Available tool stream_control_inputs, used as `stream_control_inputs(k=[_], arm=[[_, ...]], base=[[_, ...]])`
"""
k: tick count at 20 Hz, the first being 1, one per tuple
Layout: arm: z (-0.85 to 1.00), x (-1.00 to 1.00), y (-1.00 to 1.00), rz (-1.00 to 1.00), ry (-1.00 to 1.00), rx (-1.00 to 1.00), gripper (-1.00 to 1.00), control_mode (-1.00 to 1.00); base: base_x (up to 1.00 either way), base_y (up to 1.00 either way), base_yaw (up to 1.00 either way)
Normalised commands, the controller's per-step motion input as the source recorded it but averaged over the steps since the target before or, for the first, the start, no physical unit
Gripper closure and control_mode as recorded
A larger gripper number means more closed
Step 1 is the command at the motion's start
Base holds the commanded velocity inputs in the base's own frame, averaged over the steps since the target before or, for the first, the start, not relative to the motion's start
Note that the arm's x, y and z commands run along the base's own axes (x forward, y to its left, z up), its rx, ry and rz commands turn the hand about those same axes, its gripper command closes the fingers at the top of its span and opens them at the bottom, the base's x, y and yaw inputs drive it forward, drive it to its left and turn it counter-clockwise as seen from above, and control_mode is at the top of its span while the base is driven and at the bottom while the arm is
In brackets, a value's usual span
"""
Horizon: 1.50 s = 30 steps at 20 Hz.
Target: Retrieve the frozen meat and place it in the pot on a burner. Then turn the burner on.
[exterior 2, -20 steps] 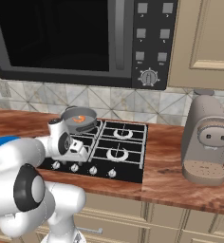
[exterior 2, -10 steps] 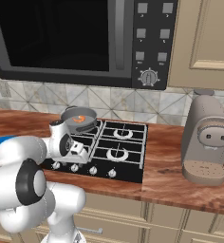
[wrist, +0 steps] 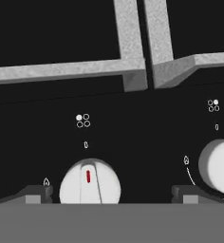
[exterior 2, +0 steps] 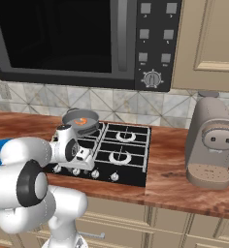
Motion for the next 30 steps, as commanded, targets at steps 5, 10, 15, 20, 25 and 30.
stream_control_inputs(k=[5,10,15,20,25,30], arm=[[-0.07,0.00,0.01,0.00,0.00,0.01,-1.00,-1.00],[-0.12,0.00,0.09,0.00,0.00,0.01,-1.00,-1.00],[-0.10,0.00,0.04,0.00,0.00,0.02,-1.00,-1.00],[-0.20,0.00,0.00,0.00,0.00,0.07,-1.00,-1.00],[-0.25,0.00,0.00,0.00,0.00,0.08,1.00,-1.00],[-0.21,-0.04,0.00,-0.01,0.00,0.08,1.00,-1.00]], base=[[0.00,0.00,0.00],[0.00,0.00,0.00],[0.00,0.00,0.00],[0.00,0.00,0.00],[0.00,0.00,0.00],[0.00,0.00,0.00]])
